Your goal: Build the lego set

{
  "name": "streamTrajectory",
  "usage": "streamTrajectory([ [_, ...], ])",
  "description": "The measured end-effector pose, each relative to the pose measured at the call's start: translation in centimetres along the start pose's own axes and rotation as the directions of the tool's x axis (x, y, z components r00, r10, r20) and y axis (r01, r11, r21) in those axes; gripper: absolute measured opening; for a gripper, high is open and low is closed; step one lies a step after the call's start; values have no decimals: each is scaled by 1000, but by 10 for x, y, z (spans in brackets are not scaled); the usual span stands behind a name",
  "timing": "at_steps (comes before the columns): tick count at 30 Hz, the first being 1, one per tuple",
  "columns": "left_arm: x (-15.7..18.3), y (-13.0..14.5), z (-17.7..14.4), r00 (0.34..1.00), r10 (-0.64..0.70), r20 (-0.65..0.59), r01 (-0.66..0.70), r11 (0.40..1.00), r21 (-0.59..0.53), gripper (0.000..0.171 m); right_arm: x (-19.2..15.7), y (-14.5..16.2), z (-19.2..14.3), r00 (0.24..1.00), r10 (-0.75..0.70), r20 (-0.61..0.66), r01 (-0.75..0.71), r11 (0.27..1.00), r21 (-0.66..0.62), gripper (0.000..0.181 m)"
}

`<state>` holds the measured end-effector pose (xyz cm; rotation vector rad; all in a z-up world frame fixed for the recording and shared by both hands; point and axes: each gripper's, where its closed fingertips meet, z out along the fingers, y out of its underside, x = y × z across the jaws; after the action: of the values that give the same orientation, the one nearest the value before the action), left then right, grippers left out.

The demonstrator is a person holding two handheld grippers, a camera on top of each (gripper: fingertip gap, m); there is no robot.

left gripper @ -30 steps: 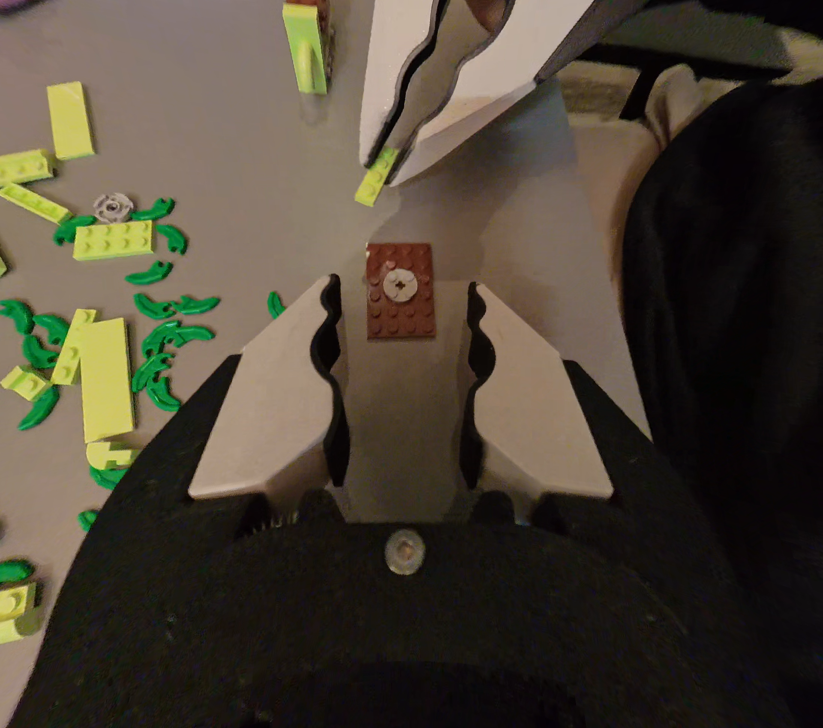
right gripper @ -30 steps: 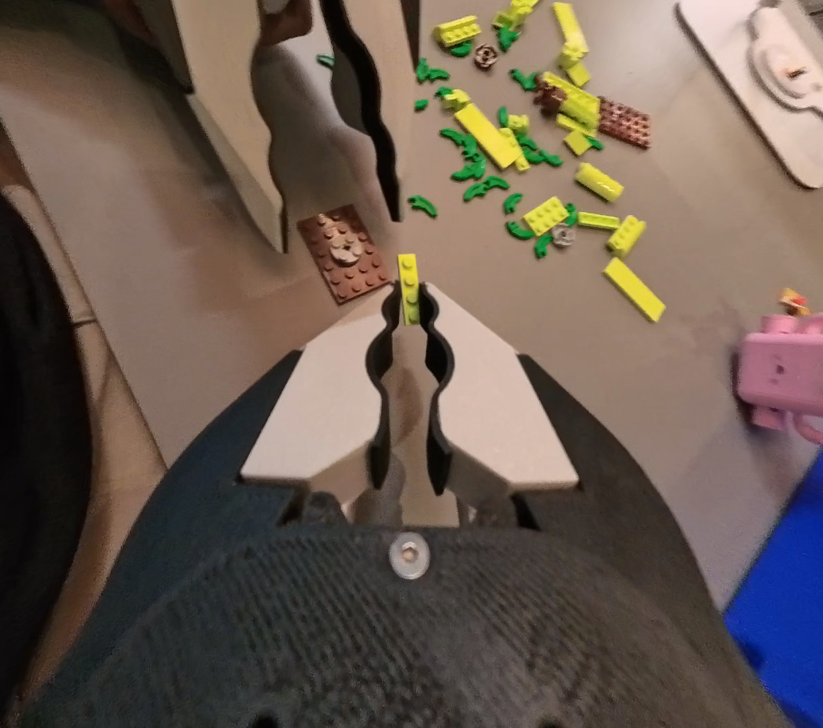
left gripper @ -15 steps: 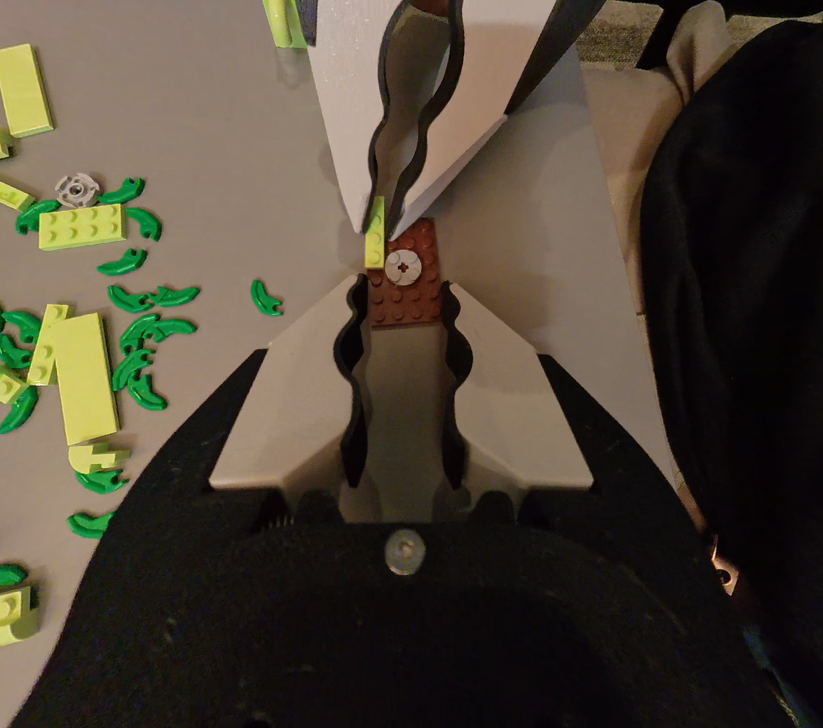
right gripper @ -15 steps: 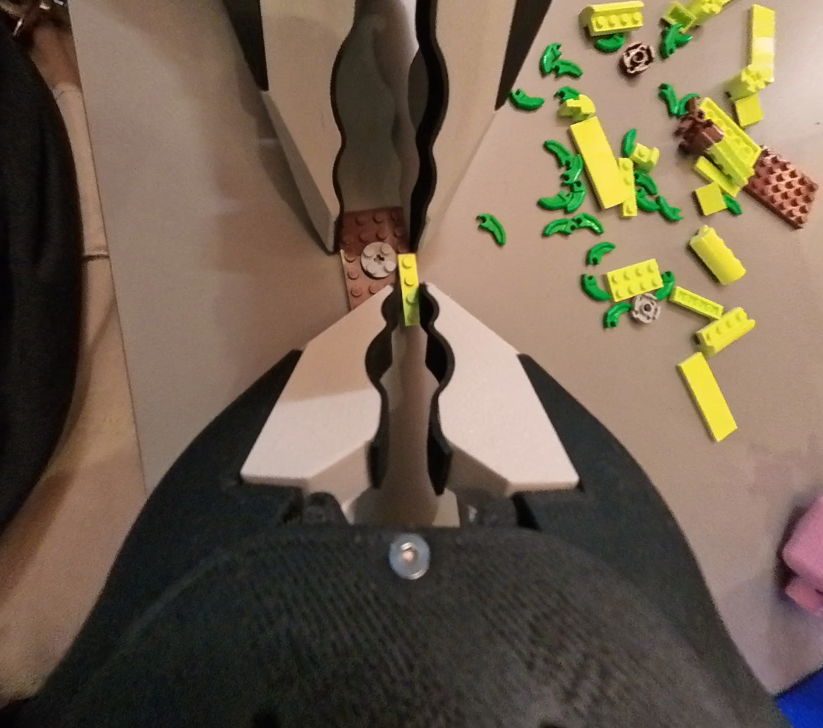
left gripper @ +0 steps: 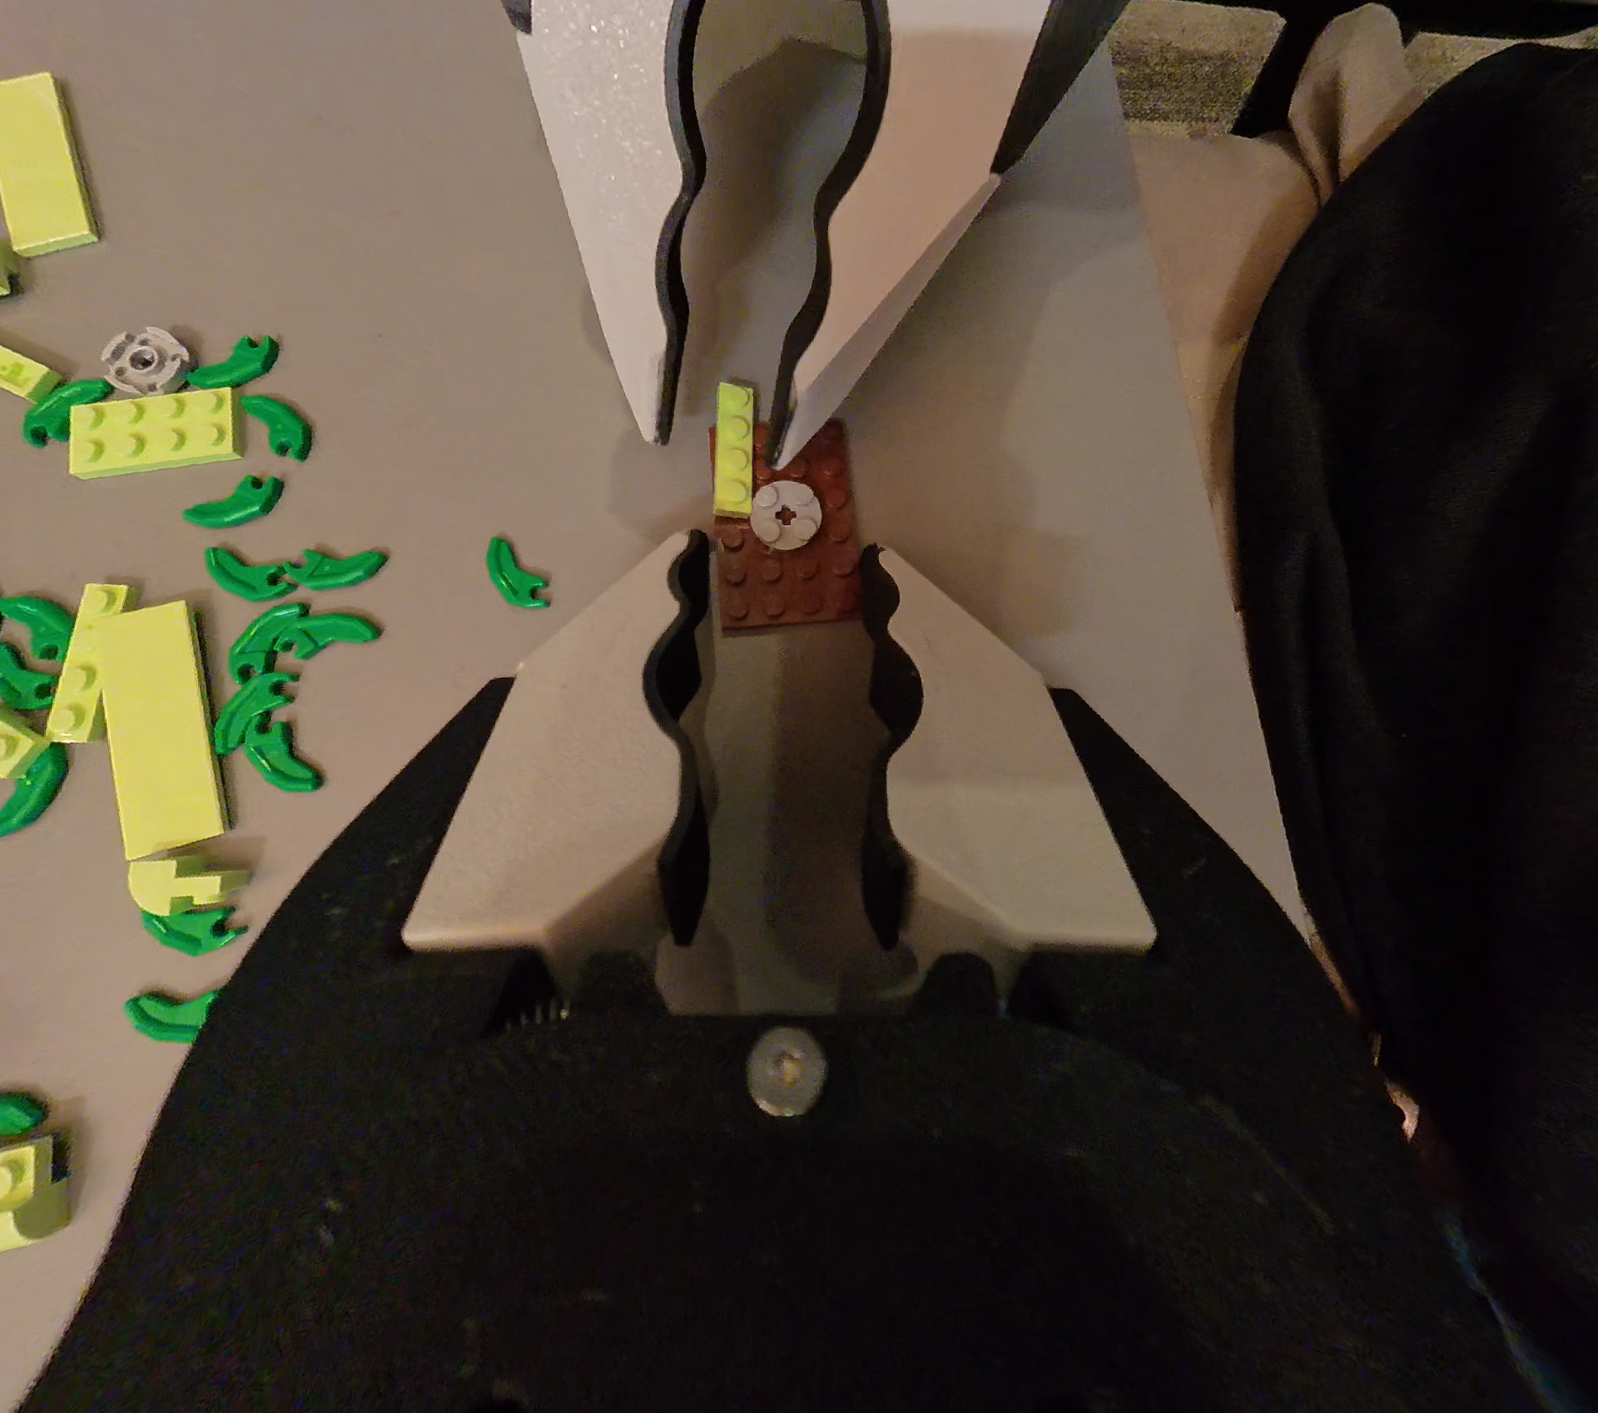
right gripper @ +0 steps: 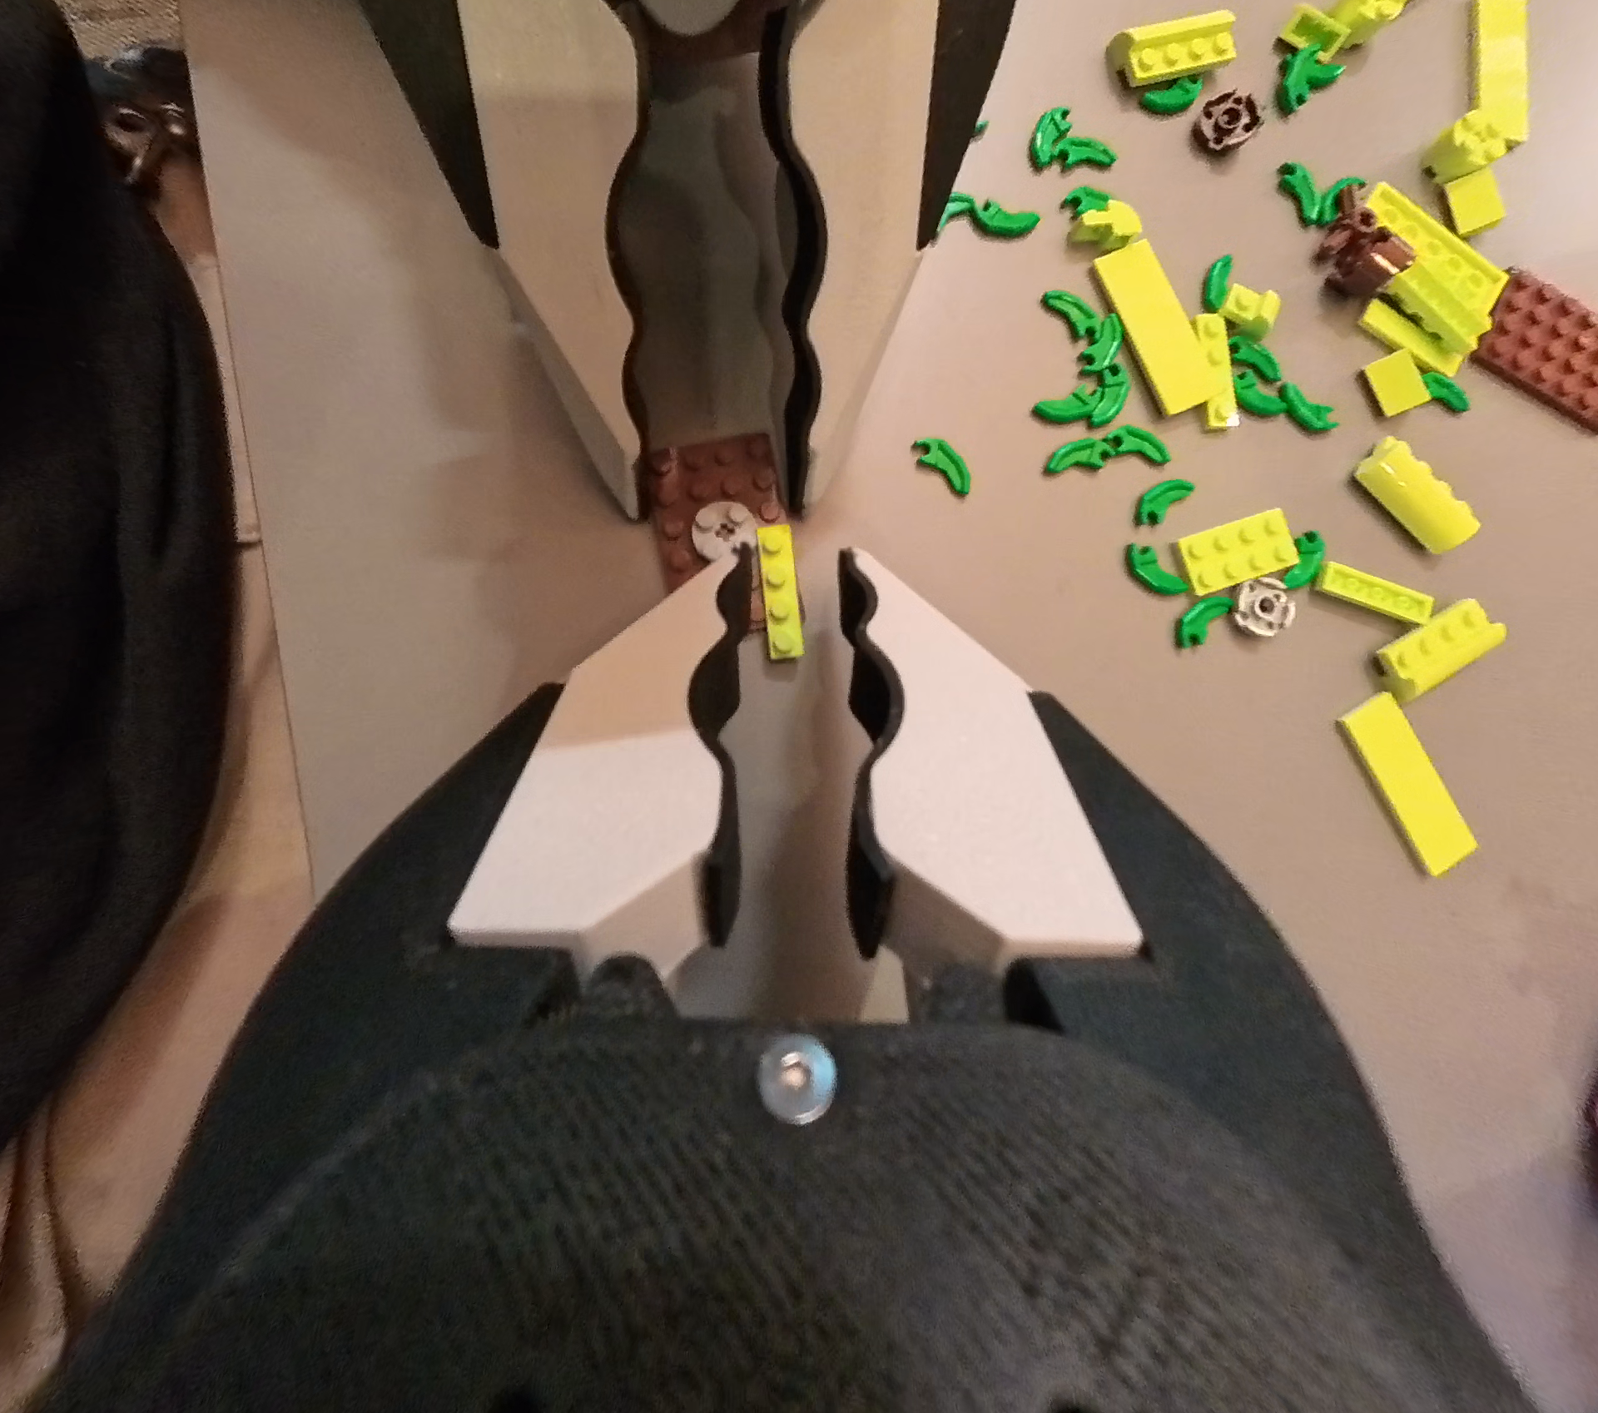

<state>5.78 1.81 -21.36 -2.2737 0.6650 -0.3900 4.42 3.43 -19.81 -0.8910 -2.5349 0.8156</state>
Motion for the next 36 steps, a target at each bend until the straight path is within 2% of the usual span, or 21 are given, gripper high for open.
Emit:
streamTrajectory([
  [5, 0, 1, -1, 1000, -5, -3, 5, 1000, 0, 33, -2, 7, 5, 1000, 9, 22, -8, 999, -47, 14],
  [10, 0, 1, -1, 1000, -11, -7, 11, 1000, 1, 33, -2, 7, 6, 1000, 8, 22, -7, 999, -36, 5],
  [23, -1, 1, -1, 1000, -16, -8, 16, 1000, 1, 31, 4, 20, -20, 993, 108, -42, -110, 993, -41, 4],
  [29, -1, 1, -2, 1000, -20, -11, 20, 1000, 2, 31, -11, 36, -19, 989, 140, -52, -144, 985, -91, 4],
  [36, -3, 1, -2, 1000, -23, 2, 23, 1000, 2, 32, -10, 39, -19, 981, 184, -54, -187, 980, -60, 4],
])
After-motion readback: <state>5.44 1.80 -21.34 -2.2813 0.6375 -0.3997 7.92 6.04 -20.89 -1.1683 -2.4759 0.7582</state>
